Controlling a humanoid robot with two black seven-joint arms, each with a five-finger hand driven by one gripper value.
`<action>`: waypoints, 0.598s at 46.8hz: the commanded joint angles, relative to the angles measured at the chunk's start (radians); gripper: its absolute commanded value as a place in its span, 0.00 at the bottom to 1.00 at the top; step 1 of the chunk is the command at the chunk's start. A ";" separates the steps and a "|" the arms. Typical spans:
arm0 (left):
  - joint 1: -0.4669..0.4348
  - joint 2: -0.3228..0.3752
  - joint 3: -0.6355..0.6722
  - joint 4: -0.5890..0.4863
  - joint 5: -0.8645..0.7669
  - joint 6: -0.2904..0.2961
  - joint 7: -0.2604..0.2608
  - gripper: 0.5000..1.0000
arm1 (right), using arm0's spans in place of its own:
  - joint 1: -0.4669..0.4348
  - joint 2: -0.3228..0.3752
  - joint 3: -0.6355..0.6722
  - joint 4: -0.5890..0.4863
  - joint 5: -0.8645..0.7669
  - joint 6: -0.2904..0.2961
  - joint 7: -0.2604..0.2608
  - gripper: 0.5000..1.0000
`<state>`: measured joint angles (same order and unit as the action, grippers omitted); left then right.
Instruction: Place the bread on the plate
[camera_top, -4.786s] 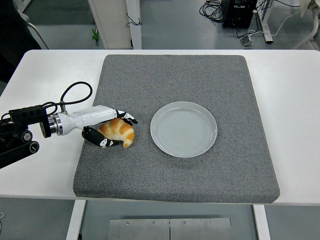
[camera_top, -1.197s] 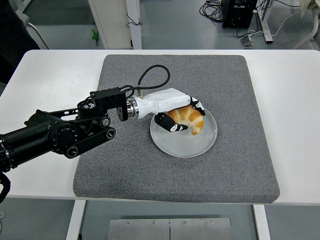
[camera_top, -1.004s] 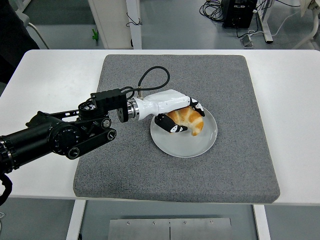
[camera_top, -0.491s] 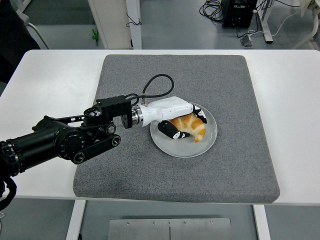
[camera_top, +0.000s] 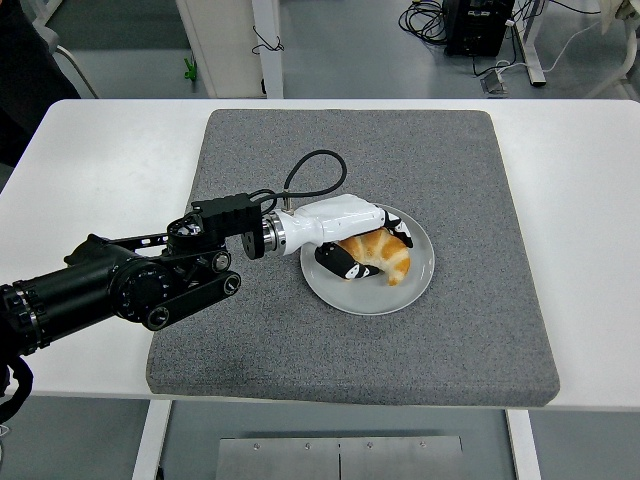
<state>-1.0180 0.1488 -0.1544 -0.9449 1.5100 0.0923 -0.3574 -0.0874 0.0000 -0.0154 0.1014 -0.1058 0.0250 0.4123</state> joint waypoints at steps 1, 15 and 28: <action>0.007 0.000 -0.001 0.000 -0.001 0.007 0.000 0.23 | 0.000 0.000 0.002 0.000 0.000 0.000 0.000 1.00; 0.013 -0.002 -0.002 0.006 -0.013 0.021 0.000 0.30 | 0.000 0.000 0.000 0.000 0.000 0.000 -0.001 1.00; 0.015 0.000 -0.001 0.006 -0.013 0.029 -0.003 0.66 | 0.000 0.000 0.000 0.000 0.000 0.000 0.000 1.00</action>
<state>-1.0032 0.1485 -0.1553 -0.9380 1.4976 0.1211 -0.3602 -0.0874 0.0000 -0.0152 0.1014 -0.1058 0.0254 0.4118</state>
